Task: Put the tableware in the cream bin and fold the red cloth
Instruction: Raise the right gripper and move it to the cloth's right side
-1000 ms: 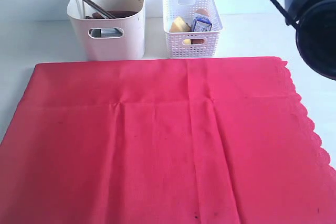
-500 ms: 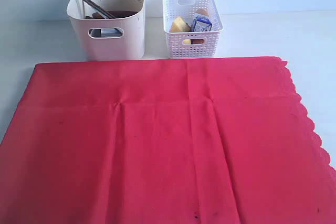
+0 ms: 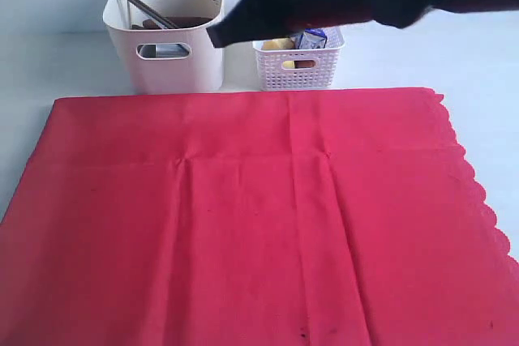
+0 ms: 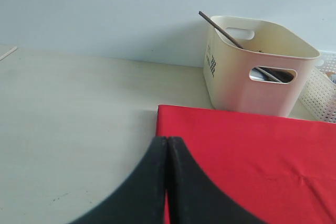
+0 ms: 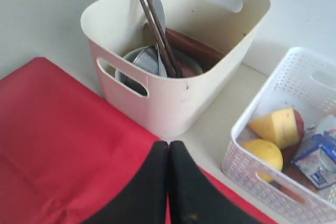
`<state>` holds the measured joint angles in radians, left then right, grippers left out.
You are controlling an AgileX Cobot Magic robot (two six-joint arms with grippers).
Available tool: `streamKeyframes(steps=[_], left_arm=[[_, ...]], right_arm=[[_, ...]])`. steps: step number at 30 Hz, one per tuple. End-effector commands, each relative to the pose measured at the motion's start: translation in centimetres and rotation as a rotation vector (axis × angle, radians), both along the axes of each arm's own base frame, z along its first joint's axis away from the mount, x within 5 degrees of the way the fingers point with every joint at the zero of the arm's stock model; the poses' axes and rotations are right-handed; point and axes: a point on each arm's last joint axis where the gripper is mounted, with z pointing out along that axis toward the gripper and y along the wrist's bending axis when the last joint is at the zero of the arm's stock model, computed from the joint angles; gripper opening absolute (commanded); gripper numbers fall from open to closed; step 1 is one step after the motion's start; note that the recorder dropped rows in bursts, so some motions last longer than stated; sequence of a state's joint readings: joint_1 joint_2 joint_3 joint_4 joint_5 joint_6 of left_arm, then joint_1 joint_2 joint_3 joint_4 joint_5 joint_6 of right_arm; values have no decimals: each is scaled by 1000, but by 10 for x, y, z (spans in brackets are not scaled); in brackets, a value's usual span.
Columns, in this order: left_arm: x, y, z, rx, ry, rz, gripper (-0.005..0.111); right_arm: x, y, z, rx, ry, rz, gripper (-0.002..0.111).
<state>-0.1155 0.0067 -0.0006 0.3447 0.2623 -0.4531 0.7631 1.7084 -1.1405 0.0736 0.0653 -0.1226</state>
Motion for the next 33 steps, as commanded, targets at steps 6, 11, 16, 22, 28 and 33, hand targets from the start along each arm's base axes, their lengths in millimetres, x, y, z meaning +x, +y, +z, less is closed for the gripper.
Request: streamKeyframes(steps=[6,11,16,22,28,33], left_arm=[[0,0,1,5,-12,-2,2],[0,0,1,5,-12,-2,2],[0,0,1,5,-12,-2,2],[0,0,1,5,-12,-2,2],[0,0,1,7,-12,-2,2],[0,0,1,6,-16,-3,2]], right_arm=[[-32,-33,-38,-21,13,-13,0],[-43,-47,-62,18,18,-62,0],[-51,-55,-74,8,23,-68,0],[-59,-63,-86,-2,39,-82,0],[-67,-74,-96,32,17,-109,0],[-69,-76,-97,36,8,-111,0]])
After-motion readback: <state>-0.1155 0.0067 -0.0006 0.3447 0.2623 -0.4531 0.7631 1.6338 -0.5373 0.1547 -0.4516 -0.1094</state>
